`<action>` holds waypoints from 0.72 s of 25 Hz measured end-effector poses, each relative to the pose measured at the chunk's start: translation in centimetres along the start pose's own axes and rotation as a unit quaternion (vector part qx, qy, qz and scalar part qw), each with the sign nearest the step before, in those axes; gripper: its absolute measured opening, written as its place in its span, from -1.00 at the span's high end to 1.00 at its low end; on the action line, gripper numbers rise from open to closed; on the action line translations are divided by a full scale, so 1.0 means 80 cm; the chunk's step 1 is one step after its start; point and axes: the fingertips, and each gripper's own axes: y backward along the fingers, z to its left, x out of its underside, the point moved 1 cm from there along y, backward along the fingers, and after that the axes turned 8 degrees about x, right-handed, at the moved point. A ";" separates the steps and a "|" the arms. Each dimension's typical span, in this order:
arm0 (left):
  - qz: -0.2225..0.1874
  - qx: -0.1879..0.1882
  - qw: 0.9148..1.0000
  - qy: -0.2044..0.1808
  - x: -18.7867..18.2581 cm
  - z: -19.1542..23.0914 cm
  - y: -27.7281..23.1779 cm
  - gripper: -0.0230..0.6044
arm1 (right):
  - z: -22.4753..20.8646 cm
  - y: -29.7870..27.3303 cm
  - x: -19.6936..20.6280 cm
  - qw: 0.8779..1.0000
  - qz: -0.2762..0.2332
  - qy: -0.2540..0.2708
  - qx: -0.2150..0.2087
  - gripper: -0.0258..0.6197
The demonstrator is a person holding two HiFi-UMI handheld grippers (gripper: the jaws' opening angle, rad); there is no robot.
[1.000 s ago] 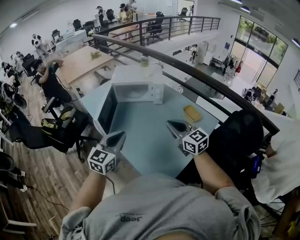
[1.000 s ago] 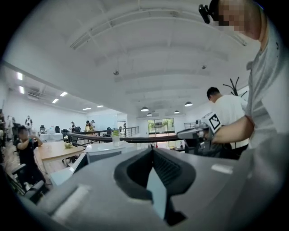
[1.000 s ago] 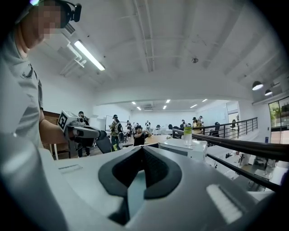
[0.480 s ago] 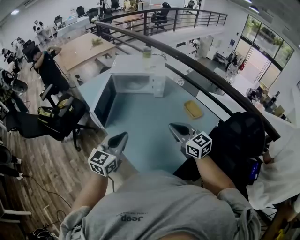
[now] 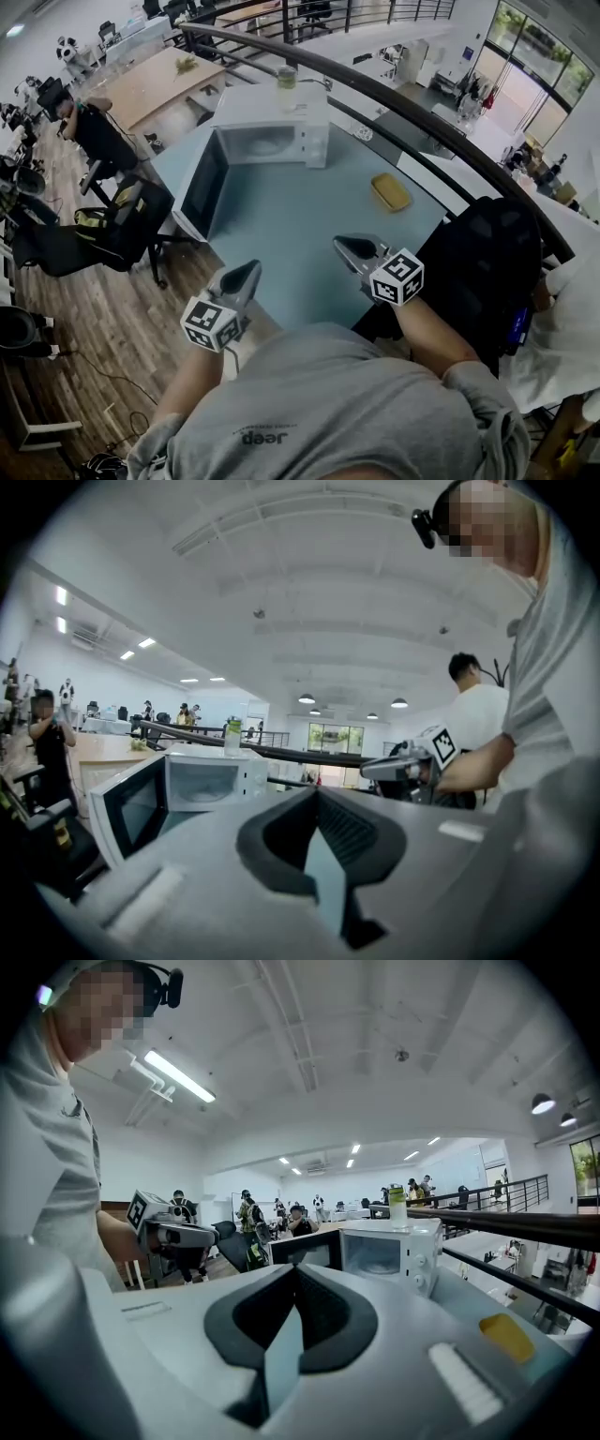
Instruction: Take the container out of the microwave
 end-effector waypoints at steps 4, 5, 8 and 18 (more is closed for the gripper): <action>0.001 0.005 1.000 0.000 0.000 0.000 -0.005 0.85 | 0.000 -0.003 0.000 1.000 -0.002 -0.006 -0.004 0.90; 0.003 0.008 1.000 -0.001 0.000 -0.001 -0.006 0.85 | 0.000 -0.002 0.000 1.000 -0.003 -0.009 -0.003 0.90; 0.005 0.017 1.000 -0.003 -0.003 -0.005 -0.010 0.85 | 0.001 0.006 0.000 1.000 -0.002 -0.015 0.002 0.90; 0.001 0.026 1.000 -0.008 -0.009 -0.007 -0.010 0.85 | 0.002 0.010 -0.005 1.000 -0.007 -0.015 0.005 0.91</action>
